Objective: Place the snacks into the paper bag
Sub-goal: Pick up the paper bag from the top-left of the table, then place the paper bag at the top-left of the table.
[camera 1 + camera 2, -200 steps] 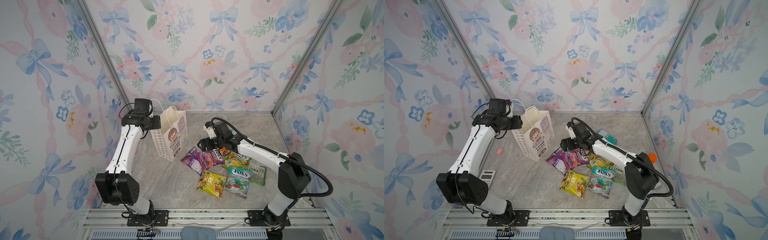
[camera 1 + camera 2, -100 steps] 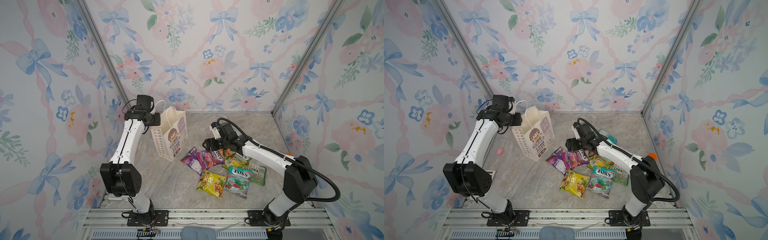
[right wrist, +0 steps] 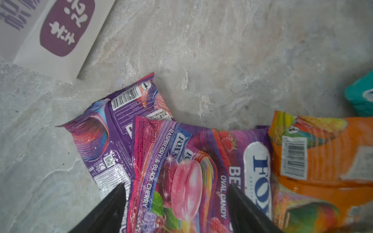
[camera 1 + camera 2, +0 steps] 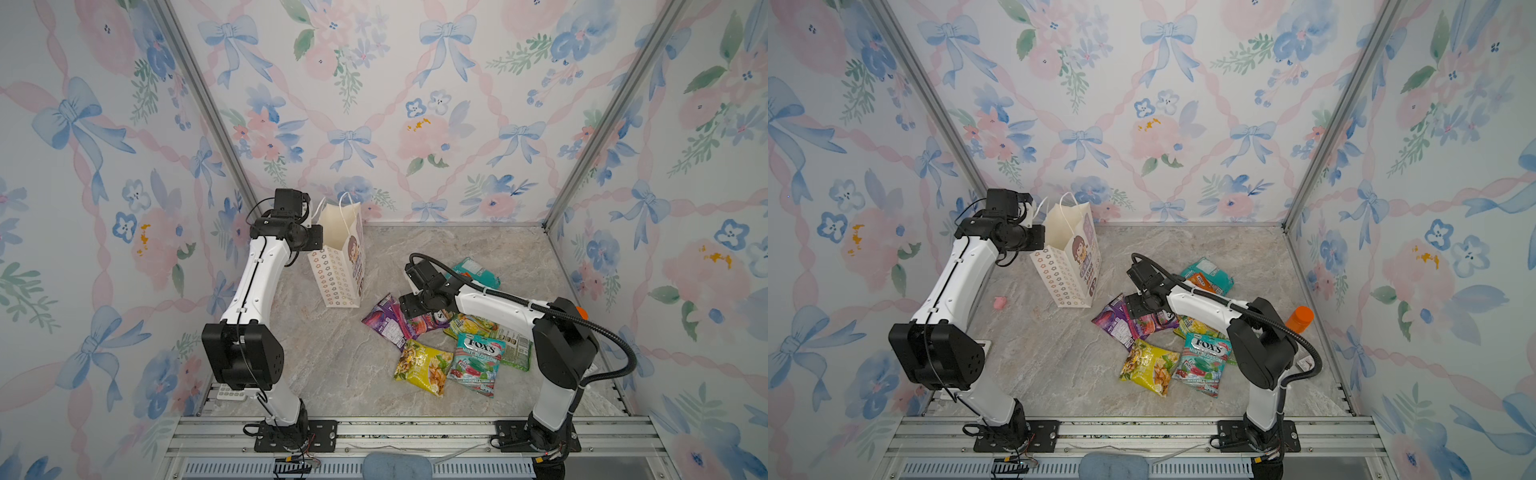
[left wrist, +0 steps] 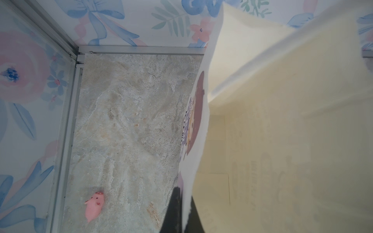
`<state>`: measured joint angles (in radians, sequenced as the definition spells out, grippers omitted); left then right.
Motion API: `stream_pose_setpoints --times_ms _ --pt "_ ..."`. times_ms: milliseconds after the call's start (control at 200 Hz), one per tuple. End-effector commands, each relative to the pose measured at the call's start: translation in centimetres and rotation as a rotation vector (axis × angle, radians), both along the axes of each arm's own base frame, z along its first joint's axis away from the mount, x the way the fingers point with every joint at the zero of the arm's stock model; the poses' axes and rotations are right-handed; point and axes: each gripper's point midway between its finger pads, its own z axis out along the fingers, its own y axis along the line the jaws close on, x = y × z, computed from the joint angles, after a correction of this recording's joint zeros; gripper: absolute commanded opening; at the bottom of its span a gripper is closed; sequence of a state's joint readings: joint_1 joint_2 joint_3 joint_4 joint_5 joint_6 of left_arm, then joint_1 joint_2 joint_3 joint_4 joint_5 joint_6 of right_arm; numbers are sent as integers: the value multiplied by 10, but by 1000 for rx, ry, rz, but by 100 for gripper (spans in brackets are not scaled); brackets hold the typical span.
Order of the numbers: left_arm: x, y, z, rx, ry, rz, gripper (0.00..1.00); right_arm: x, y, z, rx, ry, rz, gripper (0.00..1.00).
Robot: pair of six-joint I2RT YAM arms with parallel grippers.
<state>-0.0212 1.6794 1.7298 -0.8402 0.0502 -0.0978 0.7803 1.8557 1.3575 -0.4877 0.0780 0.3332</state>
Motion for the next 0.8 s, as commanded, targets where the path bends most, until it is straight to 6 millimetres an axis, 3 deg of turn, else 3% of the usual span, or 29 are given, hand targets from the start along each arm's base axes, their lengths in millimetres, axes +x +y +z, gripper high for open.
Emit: stream_pose_setpoints --times_ms 0,350,645,790 --pt "1 -8 6 -22 -9 -24 0 -4 4 -2 -77 -4 25 79" --pt "-8 -15 0 -47 10 -59 0 -22 12 -18 -217 -11 91 75" --pt "-17 -15 -5 -40 23 -62 0 -24 11 -37 -283 8 113 75" --pt "-21 -14 -9 -38 32 -60 0 -26 11 -49 -292 28 118 69"
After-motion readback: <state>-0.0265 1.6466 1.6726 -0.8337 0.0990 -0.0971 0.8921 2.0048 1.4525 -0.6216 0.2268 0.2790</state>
